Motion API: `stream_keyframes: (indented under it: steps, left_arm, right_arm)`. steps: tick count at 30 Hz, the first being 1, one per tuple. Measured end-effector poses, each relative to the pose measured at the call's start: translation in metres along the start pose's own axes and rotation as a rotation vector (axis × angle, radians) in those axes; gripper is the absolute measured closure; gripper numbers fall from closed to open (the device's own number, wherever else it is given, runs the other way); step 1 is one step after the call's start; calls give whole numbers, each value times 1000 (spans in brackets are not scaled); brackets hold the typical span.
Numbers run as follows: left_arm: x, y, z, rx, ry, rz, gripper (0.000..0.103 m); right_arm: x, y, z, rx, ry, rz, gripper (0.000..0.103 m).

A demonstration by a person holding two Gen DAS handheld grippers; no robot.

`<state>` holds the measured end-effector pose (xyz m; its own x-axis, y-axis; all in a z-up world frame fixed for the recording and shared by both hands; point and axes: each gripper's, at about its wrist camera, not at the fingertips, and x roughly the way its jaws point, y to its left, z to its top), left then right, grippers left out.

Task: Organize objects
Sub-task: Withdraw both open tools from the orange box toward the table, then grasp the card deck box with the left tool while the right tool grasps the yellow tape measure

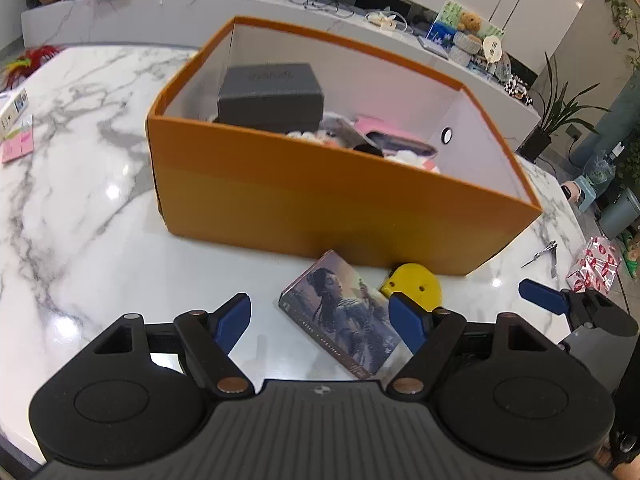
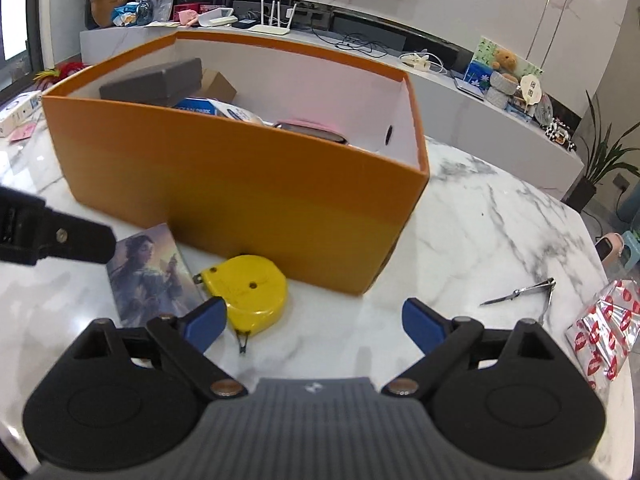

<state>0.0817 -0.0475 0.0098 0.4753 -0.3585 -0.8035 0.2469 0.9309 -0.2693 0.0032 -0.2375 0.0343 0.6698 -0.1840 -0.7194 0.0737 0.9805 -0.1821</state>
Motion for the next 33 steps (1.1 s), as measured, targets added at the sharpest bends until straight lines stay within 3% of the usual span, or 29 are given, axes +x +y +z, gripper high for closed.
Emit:
stream_keyframes:
  steps: [10, 14, 18, 24, 27, 31, 33]
  left_arm:
    - [1, 12, 0, -45, 5, 10, 13]
    - [1, 14, 1, -42, 9, 41, 13]
    - [4, 15, -2, -31, 24, 72, 13]
    - [6, 14, -2, -24, 32, 71, 13]
    - [8, 13, -2, -14, 36, 75, 13]
    - [10, 17, -1, -11, 43, 88, 13]
    - [11, 18, 0, -12, 46, 94, 13]
  right_arm:
    - [22, 11, -4, -4, 43, 38, 9]
    - [13, 27, -7, 14, 50, 175, 9]
    - [9, 17, -2, 133, 5, 92, 9]
    - [32, -7, 1, 393, 29, 118, 9]
    - [51, 1, 8, 406, 61, 79, 8]
    - [58, 18, 10, 346, 60, 22, 8]
    - [57, 19, 9, 316, 101, -12, 7]
